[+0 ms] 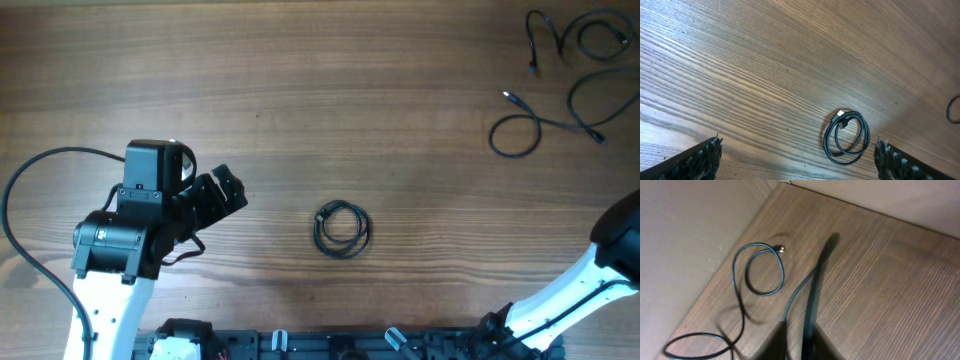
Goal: Untangle cables
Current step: 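Carry the cable to the upper right corner with the right gripper, then lower the cable onto the upper right pile and open the right gripper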
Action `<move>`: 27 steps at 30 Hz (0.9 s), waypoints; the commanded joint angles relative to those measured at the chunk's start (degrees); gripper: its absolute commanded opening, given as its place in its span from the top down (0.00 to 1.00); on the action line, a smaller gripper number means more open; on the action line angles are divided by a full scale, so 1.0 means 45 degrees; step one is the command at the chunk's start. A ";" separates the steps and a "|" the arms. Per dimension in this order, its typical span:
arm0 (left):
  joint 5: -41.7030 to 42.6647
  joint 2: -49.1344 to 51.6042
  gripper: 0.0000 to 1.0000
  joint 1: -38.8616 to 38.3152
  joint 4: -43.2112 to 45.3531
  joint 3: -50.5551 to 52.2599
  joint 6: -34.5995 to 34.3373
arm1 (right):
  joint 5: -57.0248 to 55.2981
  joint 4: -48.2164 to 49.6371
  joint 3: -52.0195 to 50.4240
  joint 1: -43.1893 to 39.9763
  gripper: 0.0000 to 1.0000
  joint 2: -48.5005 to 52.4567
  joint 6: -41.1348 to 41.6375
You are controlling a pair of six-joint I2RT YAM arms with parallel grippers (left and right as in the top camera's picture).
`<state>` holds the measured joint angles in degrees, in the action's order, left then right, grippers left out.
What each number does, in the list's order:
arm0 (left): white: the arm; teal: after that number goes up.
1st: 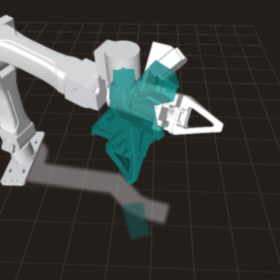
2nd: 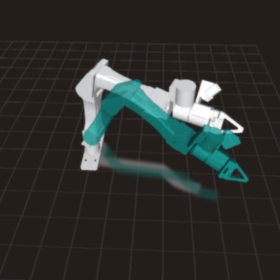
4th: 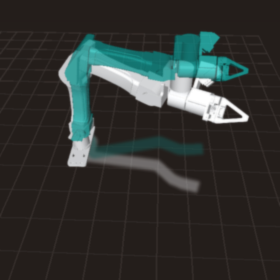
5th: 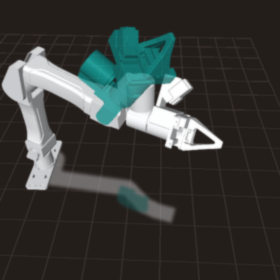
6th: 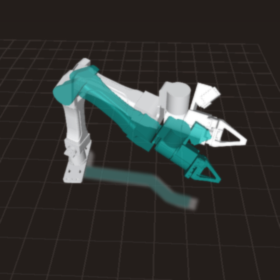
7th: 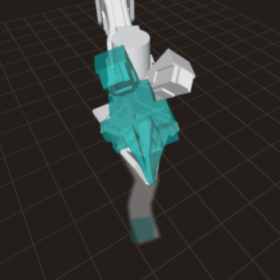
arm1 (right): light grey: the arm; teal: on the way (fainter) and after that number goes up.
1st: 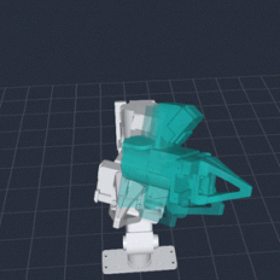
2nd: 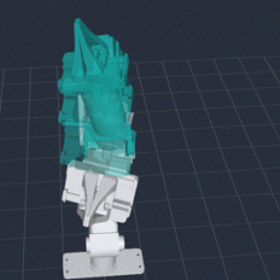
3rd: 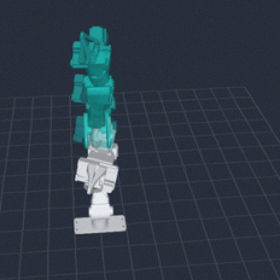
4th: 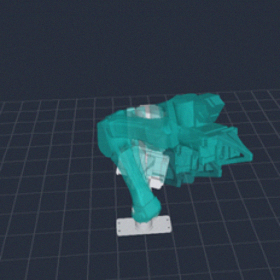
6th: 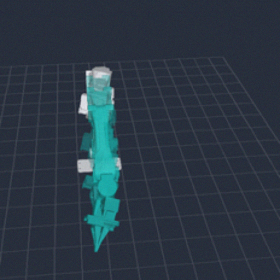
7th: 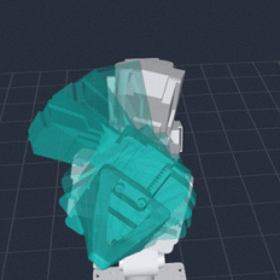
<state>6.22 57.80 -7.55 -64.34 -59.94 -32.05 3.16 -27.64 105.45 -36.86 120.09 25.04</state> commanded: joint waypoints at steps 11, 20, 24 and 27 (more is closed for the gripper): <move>-0.0170 0.0024 0.00 -0.0063 -0.0005 -0.0015 -0.0078 | -0.1399 -0.4745 0.1059 -0.0078 0.00 -0.0189 -0.0520; -0.0170 0.0024 0.00 -0.0063 -0.0005 -0.0015 -0.0078 | 0.2788 -0.7446 -0.0617 0.1661 0.02 -0.0087 -0.0568; -0.0165 0.0024 0.00 -0.0063 -0.0005 -0.0015 -0.0078 | 0.1501 -0.5785 -0.2200 0.3147 0.06 -0.0063 -0.0019; -0.0170 0.0024 0.00 -0.0063 -0.0005 -0.0015 -0.0078 | -0.0029 -0.5212 -0.2968 0.3609 0.12 -0.0063 0.0913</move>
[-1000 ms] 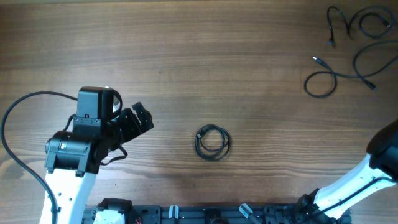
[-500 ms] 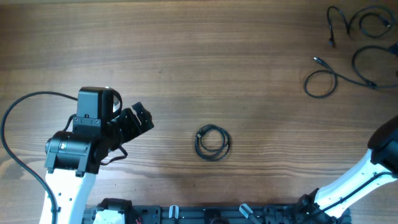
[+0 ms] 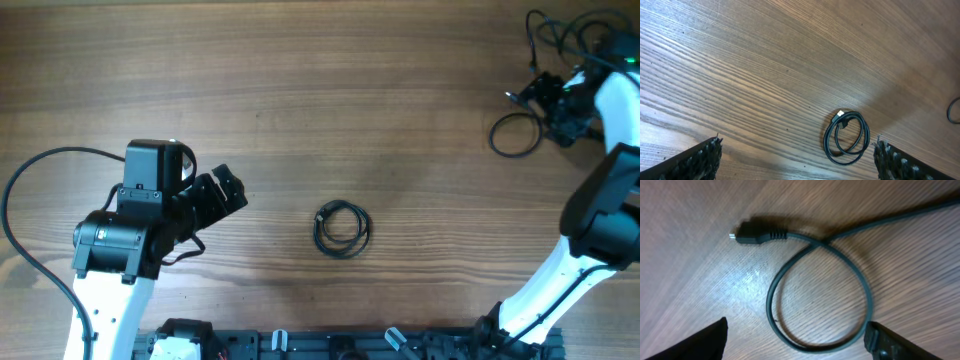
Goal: Untangle cables
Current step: 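Lower the cable onto the upper right pile and open the right gripper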
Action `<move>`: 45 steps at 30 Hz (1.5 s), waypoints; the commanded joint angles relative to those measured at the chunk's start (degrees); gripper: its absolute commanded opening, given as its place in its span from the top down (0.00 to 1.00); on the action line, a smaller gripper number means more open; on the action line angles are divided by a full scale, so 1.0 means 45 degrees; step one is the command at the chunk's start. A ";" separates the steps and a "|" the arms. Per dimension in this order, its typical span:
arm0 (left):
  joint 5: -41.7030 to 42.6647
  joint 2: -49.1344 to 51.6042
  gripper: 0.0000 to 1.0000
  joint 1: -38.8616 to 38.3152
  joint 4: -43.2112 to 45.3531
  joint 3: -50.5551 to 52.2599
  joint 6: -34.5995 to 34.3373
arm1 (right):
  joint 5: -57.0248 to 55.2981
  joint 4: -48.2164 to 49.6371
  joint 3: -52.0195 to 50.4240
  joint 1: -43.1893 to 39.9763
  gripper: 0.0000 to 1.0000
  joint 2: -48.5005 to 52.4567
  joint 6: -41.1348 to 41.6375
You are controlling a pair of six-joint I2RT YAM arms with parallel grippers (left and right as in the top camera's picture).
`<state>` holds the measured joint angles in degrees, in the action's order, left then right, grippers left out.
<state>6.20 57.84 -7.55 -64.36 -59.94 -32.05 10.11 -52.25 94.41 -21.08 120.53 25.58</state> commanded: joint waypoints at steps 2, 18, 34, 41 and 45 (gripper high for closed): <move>-0.0165 0.0015 0.00 -0.0063 0.0000 -0.0015 -0.0078 | -0.2205 0.0393 -0.0952 0.0136 0.13 -0.0160 0.0816; -0.0165 0.0015 0.00 -0.0063 0.0000 -0.0015 -0.0078 | -0.1452 0.3827 -0.2997 0.0126 0.93 -0.0160 0.1224; -0.0165 0.0015 0.00 -0.0063 0.0000 -0.0015 -0.0078 | 0.0257 0.2501 -0.1132 0.0136 0.16 -0.0267 -0.0967; -0.0165 0.0015 0.00 -0.0063 0.0000 -0.0015 -0.0078 | -0.0918 0.2059 -0.1137 0.0131 0.07 -0.1972 -0.0933; -0.0165 0.0015 0.00 -0.0063 0.0000 -0.0015 -0.0078 | -0.1817 0.1972 -0.1137 0.0029 0.00 -0.2535 -0.0996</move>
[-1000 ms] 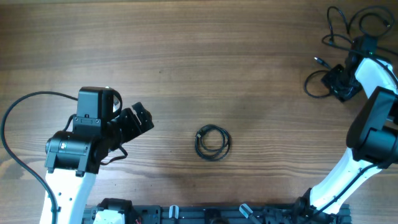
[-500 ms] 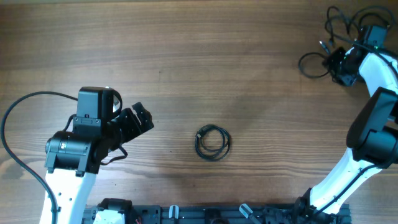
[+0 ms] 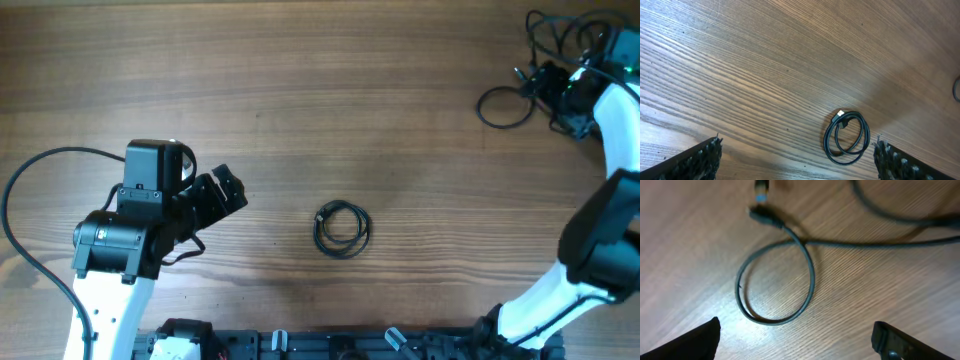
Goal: Untangle cables
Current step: 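Lower the cable onto the upper right pile and open the right gripper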
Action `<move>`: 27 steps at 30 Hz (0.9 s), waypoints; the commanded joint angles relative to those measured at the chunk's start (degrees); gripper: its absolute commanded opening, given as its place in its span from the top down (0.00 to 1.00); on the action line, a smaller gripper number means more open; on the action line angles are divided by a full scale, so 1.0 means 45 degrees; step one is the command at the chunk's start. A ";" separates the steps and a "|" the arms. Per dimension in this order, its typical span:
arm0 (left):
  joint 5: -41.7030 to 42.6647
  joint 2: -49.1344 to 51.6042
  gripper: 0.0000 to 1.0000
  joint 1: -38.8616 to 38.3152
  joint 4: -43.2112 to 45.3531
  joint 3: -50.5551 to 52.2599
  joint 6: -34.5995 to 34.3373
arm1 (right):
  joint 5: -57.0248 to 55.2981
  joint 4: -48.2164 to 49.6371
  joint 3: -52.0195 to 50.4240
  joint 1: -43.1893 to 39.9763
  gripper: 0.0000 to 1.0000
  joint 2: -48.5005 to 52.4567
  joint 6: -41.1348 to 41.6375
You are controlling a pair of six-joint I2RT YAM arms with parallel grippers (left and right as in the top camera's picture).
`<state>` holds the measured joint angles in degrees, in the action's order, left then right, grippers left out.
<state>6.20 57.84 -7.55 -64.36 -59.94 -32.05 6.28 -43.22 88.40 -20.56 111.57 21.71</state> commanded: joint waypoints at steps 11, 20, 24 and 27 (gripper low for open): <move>-0.0165 0.0015 0.00 -0.0063 0.0000 -0.0015 -0.0078 | -0.3162 0.1496 0.0185 -0.3968 0.00 -0.0063 0.0199; -0.0165 0.0015 0.00 -0.0063 0.0000 -0.0015 -0.0078 | -0.1943 0.2934 0.0185 -0.5197 0.05 0.1899 -0.0437; -0.0165 0.0015 0.00 -0.0063 0.0000 -0.0015 -0.0078 | -0.0219 0.4469 0.0185 -0.5178 0.64 0.2312 -0.0136; -0.0165 0.0015 0.00 -0.0063 0.0000 -0.0015 -0.0078 | 0.1593 0.5600 0.0189 -0.5076 0.96 0.2312 0.0656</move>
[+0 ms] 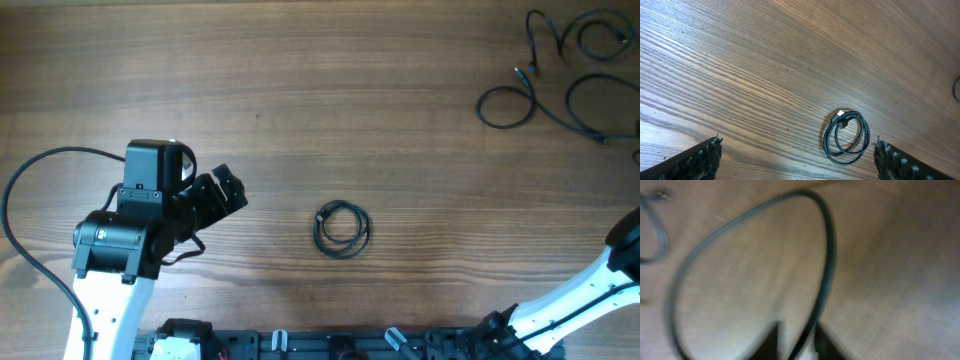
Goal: Untangle cables
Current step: 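Lower the cable onto the upper right pile and open the right gripper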
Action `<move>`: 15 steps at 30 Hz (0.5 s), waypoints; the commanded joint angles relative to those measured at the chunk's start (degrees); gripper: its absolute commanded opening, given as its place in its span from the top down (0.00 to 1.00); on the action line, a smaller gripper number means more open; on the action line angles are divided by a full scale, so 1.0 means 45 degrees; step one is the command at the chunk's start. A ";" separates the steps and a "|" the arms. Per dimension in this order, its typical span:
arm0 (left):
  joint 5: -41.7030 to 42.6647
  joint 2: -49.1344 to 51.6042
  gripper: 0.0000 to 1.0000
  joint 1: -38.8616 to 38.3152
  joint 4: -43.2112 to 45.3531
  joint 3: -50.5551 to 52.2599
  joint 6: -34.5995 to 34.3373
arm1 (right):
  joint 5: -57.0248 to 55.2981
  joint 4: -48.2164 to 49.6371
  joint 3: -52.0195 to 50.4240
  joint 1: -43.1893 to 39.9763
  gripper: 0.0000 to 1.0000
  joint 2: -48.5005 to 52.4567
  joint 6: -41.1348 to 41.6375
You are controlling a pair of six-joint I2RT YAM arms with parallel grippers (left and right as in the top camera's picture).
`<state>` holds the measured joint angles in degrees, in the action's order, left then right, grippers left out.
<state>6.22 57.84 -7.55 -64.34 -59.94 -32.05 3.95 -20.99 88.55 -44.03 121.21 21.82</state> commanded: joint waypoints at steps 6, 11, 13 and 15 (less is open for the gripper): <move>-0.0170 0.0015 0.00 -0.0063 -0.0005 -0.0015 -0.0078 | 0.2433 0.2006 0.0155 0.1039 0.96 0.0189 0.0578; -0.0170 0.0015 0.00 -0.0063 -0.0005 -0.0015 -0.0078 | 0.0874 0.1710 0.0155 0.1054 0.90 0.0189 0.0505; -0.0170 0.0015 0.00 -0.0063 -0.0005 -0.0015 -0.0078 | 0.0335 0.1350 0.0155 0.1044 0.49 0.0189 0.0408; -0.0170 0.0015 0.00 -0.0063 -0.0005 -0.0015 -0.0078 | 0.0151 0.1005 0.0155 0.1030 0.08 0.0185 0.0087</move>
<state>6.20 57.84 -7.55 -64.36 -59.94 -32.05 8.25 -15.44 88.55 -39.20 121.25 23.79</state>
